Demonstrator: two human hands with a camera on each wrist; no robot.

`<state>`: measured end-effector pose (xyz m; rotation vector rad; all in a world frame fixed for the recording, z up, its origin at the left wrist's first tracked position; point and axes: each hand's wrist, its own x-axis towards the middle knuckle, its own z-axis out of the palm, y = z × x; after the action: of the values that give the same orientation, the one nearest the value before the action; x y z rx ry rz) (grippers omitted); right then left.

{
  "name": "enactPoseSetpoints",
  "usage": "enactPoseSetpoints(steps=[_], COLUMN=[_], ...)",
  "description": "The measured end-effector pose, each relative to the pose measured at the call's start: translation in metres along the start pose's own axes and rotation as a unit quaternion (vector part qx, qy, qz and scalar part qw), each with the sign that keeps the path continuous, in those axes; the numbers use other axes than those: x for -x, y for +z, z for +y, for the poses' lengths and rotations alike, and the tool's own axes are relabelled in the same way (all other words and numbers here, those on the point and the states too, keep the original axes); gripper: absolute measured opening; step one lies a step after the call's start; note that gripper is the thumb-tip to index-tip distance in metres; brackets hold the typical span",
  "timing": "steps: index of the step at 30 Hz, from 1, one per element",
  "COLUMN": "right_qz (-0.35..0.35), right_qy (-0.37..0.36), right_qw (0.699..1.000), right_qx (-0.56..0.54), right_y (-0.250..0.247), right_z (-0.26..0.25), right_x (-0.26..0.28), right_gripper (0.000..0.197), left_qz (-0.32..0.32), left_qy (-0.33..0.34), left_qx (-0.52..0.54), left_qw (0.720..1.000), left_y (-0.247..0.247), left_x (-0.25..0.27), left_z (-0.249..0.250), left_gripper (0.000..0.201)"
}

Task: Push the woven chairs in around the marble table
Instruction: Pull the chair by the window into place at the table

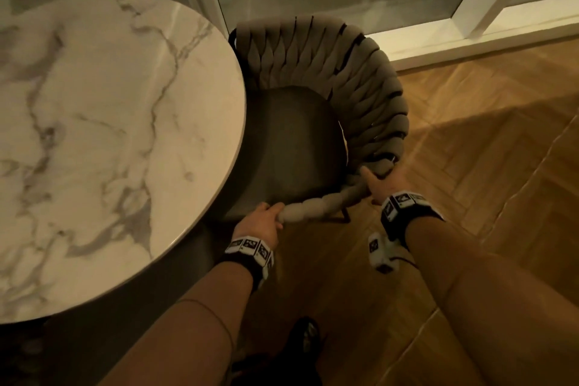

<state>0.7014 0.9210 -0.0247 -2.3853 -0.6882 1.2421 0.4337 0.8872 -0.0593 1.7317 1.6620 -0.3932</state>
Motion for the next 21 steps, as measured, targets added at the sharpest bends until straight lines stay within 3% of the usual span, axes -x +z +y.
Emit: enactPoseSetpoints(steps=[2,9,16,19,21], right_qz=[0.001,0.051,0.053,0.045,0.013], right_qy=[0.01,0.009,-0.001,-0.014,-0.007], right_qw=[1.0,0.997,0.999,0.998,1.0], right_qx=[-0.003,-0.049,-0.012,0.038,0.015], right_y=[0.009,0.023,0.019,0.017,0.016], right_z=[-0.002,0.019,0.001,-0.006,-0.003], right_x=[0.0,0.005,-0.008,-0.013,-0.006], right_gripper=[0.068,0.052,0.061,0.069,0.069], left_qz=[-0.005,-0.035,-0.009,0.0,-0.012], left_qy=[0.002,0.006,0.035,0.019,0.005], left_qx=[0.018,0.011,0.01,0.013,0.018], left_qw=[1.0,0.999,0.999,1.0,1.0], left_y=[0.001,0.0,-0.006,-0.005,-0.006], left_x=[0.0,0.012,0.004,-0.001,-0.002], left_z=[0.0,-0.012,-0.006,-0.001,0.001], left_gripper=[0.053,0.056,0.06,0.053,0.053])
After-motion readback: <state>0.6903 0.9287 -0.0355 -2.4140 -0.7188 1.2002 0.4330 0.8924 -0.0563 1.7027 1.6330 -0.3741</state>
